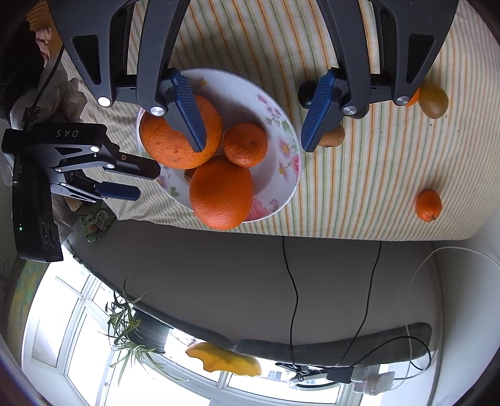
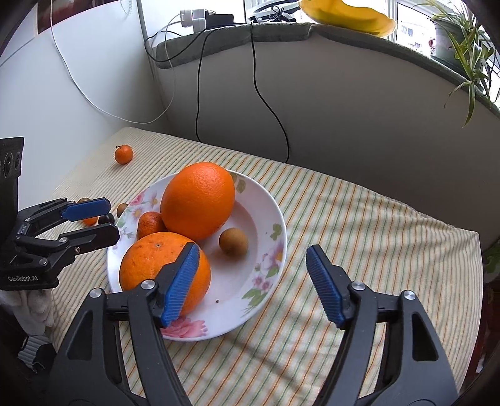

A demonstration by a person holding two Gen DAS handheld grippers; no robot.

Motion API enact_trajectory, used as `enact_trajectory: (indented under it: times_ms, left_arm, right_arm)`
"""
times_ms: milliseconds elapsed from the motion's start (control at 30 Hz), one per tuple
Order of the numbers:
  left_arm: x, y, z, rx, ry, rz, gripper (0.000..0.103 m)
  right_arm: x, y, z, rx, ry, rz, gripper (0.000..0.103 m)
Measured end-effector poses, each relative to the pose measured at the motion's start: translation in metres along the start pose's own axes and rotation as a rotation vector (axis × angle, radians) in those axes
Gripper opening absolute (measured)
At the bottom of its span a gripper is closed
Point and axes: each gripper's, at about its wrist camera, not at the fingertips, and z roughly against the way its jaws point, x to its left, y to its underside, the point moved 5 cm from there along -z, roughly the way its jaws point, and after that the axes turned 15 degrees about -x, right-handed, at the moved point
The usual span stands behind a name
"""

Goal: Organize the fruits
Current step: 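Withdraw both open grippers from the bowl toward the loose fruits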

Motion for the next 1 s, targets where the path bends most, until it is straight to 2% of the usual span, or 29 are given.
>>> enact_trajectory:
  times_ms: [100, 233, 733, 1000]
  left_arm:
    - [-0.001, 0.000, 0.002, -0.002, -0.002, -0.004, 0.070]
    - [-0.003, 0.000, 0.003, -0.004, -0.002, -0.011, 0.076]
    - [0.016, -0.005, 0.031, -0.045, -0.036, 0.013, 0.076]
    - [0.038, -0.008, 0.058, -0.087, -0.079, 0.018, 0.076]
  right_arm:
    - [0.002, -0.001, 0.003, -0.011, 0.007, 0.004, 0.086]
    - [0.003, -0.003, 0.005, -0.016, 0.006, 0.011, 0.089]
    - [0.023, -0.015, 0.020, -0.048, -0.008, 0.042, 0.090]
    - [0.044, -0.024, 0.028, -0.078, -0.061, 0.057, 0.090]
